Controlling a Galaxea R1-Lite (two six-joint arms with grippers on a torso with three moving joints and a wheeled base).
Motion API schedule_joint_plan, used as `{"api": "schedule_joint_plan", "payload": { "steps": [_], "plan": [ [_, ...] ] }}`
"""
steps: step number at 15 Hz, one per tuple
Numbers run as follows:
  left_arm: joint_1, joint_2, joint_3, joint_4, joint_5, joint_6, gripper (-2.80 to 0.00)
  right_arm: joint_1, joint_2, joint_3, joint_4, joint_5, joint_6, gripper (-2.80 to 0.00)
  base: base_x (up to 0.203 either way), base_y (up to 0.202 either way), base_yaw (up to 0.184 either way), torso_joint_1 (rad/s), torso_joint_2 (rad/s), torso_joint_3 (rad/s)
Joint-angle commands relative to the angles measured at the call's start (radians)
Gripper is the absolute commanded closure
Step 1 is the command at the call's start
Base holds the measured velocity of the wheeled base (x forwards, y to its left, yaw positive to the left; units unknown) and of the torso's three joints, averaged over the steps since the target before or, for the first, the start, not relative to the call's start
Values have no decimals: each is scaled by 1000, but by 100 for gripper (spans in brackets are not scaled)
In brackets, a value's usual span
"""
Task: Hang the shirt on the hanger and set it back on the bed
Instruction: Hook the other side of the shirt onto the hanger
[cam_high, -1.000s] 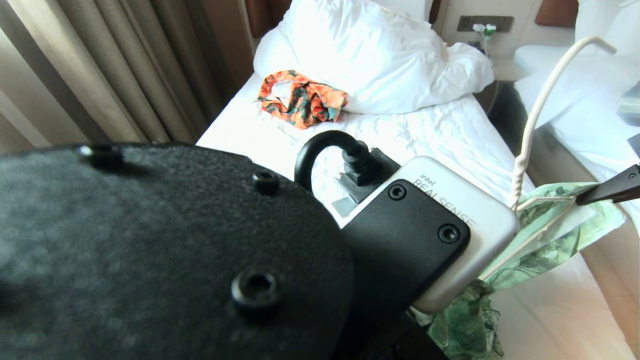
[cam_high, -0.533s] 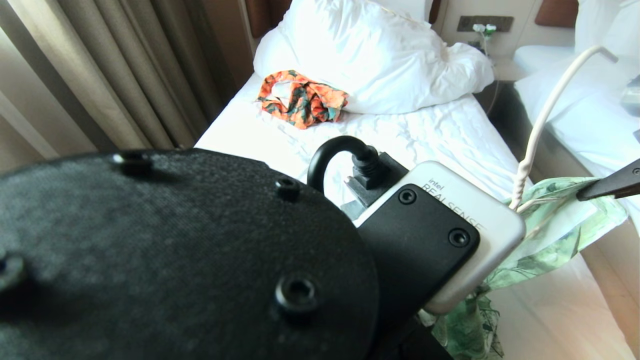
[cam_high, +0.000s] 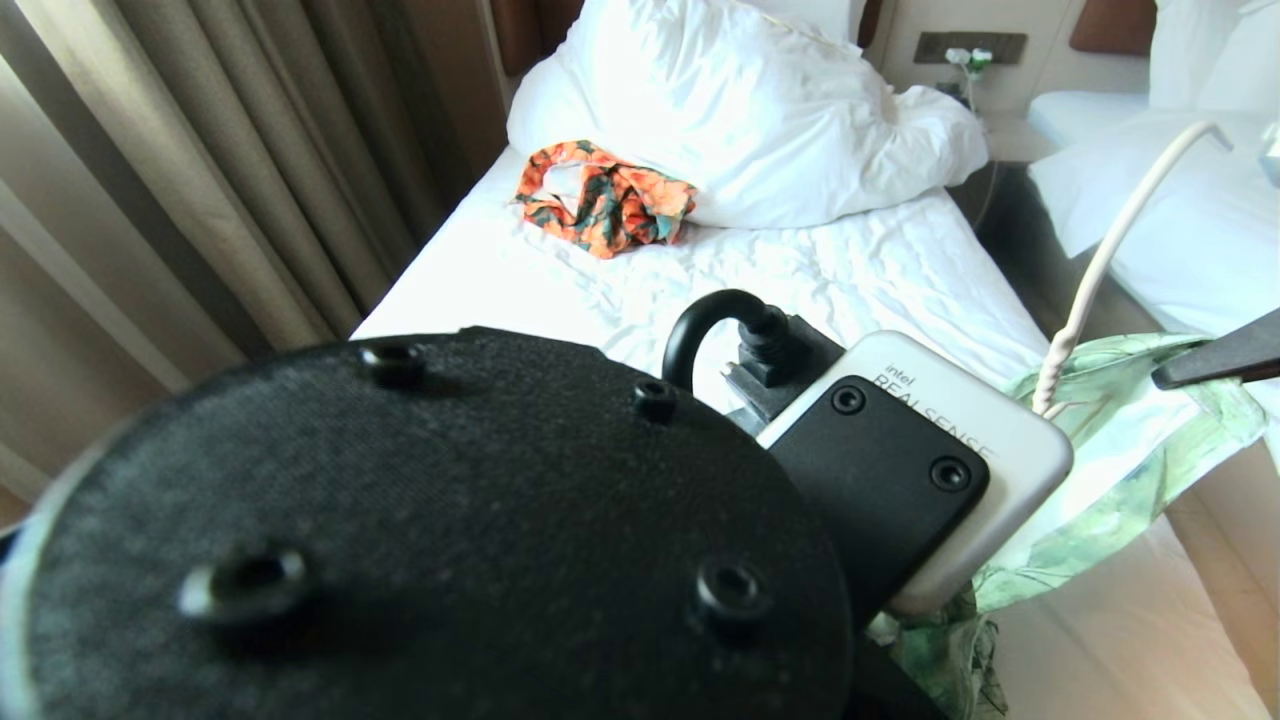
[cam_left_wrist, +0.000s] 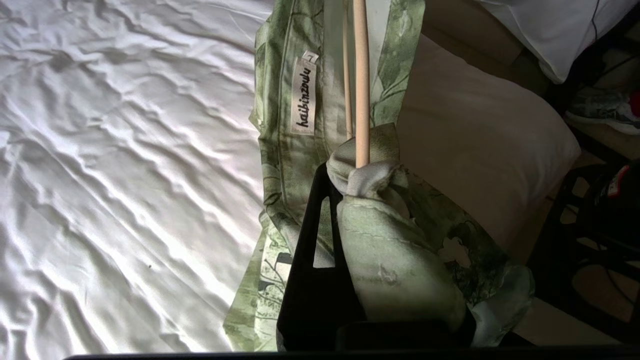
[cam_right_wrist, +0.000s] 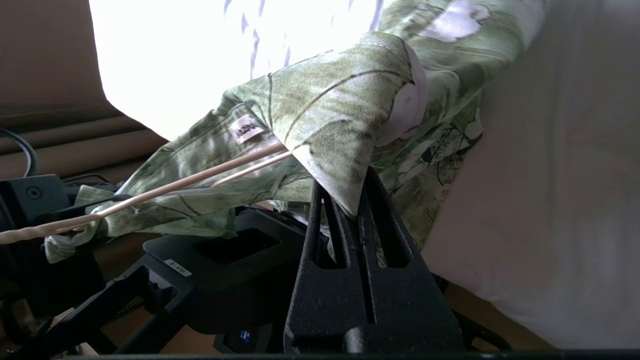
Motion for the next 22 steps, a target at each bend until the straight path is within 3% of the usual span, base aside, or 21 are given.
{"api": "schedule_joint_plan", "payload": {
  "steps": [1,8,12,22],
  "plan": [
    [6,52,23,-95,2,0,0,27,-24,2,-20,5,7,0,0,0,0,0,0,0],
    [67,247,45,-430,-20,-22,0,57,-19,8,-114,46,32,0,0,0,0,0,0,0],
    [114,370,-14,-569,-33,-25,0,96,-14,11,-141,83,30,0,0,0,0,0,0,0],
    [137,459,-99,-782,-30,-66,0,223,-152,46,-137,125,7,0,0,0,0,0,0,0]
  ]
}}
